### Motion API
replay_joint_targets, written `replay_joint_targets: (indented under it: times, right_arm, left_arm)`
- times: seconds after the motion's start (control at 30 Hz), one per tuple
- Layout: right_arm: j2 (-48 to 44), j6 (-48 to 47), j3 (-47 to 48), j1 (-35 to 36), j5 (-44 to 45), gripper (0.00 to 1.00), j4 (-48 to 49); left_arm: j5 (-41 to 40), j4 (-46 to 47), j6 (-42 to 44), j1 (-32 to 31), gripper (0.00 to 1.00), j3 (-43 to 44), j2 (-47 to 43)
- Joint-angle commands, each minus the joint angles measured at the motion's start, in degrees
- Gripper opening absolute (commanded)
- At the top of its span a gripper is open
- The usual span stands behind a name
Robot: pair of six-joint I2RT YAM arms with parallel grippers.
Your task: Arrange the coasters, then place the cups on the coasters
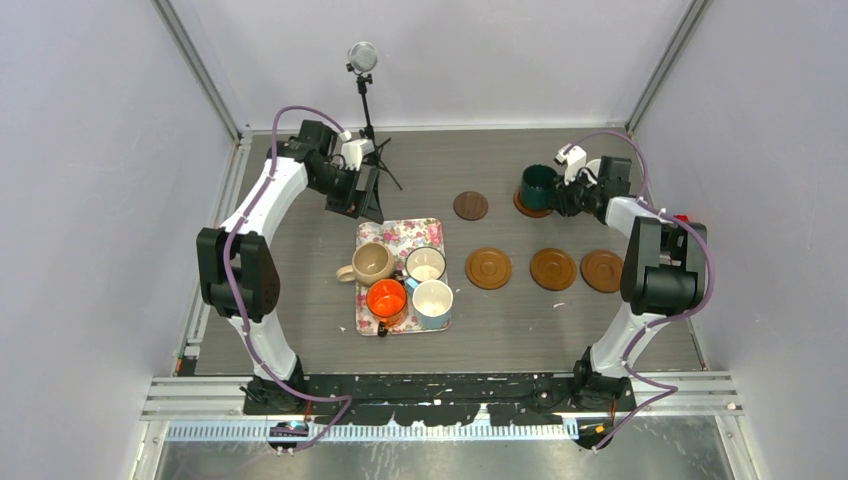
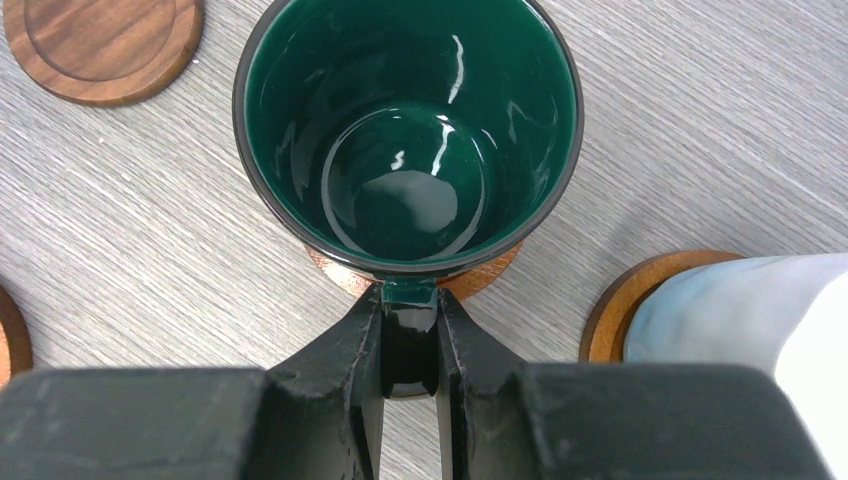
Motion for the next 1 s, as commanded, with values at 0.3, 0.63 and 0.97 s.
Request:
replay_joint_targets:
  times: [0.3,0.63,0.97]
  right_arm:
    - [-2.6,-4.8,0.6,-1.2,-1.5,0.54,-1.3]
    - [-8.1,-2.8,3.2,-0.9,-3.0,0.78,-8.3]
    - [-15.1,-0.2,7.3,6.2,-2.7,0.79,-17.5]
  left_arm:
    - [-0.1,-0.5,0.5,0.3,0.86,0.1,-2.2]
    - [-1.7,-4.1,5.2,0.3,0.88,-1.8,-5.0]
    - [-1.2,-9.4,15.4,0.2,0.89,-5.8,-10.8]
